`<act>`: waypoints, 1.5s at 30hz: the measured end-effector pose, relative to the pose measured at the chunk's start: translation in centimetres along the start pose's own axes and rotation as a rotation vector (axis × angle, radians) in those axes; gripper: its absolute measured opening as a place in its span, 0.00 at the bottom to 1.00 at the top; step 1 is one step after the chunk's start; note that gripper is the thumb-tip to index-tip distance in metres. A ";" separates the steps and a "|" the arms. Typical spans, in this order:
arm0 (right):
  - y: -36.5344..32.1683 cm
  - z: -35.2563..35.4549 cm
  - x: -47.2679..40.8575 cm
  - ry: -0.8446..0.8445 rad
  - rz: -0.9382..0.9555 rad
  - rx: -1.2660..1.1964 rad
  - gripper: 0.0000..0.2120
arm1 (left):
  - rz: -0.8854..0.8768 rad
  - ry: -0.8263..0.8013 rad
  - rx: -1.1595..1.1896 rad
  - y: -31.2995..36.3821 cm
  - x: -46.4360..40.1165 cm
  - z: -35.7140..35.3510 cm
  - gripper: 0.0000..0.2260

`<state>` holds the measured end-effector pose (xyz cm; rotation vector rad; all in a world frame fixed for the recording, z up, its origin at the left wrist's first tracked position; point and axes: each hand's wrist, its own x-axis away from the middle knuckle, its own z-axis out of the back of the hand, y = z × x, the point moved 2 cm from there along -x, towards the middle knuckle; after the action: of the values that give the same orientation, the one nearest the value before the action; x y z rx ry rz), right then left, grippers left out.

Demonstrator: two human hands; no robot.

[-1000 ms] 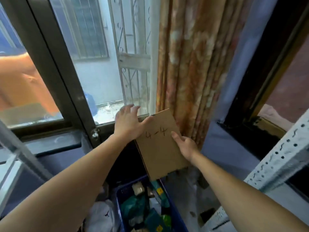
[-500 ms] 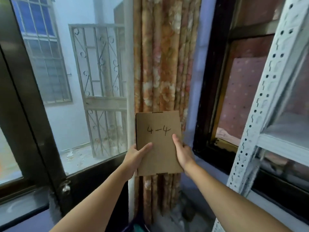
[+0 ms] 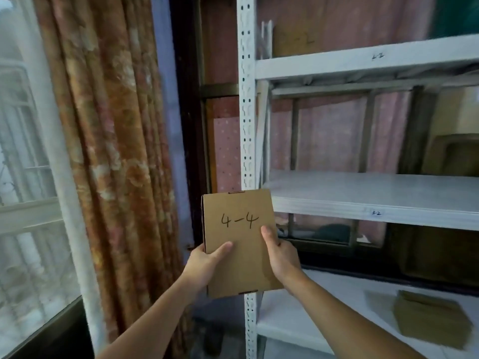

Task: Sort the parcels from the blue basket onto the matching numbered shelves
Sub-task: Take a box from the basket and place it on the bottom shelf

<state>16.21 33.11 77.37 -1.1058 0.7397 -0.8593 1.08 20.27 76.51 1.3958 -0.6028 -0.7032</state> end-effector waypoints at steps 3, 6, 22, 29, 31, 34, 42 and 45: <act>0.6 5.4 1.6 0.088 -0.026 -0.022 0.29 | -0.034 -0.099 0.034 1.4 0.8 -4.7 0.24; 1.1 10.9 3.7 0.176 -0.033 -0.052 0.26 | -0.044 -0.197 0.027 2.9 1.8 -9.6 0.35; 10.5 42.7 19.1 0.595 -0.243 0.020 0.26 | -0.061 -0.701 0.025 5.2 16.6 -42.0 0.33; 13.8 50.7 23.8 0.672 -0.302 0.000 0.23 | -0.053 -0.793 -0.006 5.2 21.7 -51.0 0.39; 14.5 52.1 24.4 0.700 -0.326 -0.031 0.22 | -0.053 -0.790 -0.036 5.2 21.9 -52.7 0.44; 15.9 53.7 24.4 0.714 -0.364 -0.056 0.22 | -0.034 -0.814 -0.059 4.9 21.6 -55.0 0.46; 18.6 58.2 21.6 0.804 -0.401 -0.061 0.27 | -0.052 -0.869 -0.083 5.0 19.0 -61.8 0.33; 19.4 59.8 20.7 0.848 -0.410 -0.083 0.32 | -0.073 -0.904 -0.080 5.3 17.9 -64.5 0.25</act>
<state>81.15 45.48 74.22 -0.9597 1.2689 -1.7057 61.40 49.79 75.47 0.9768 -1.2065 -1.4149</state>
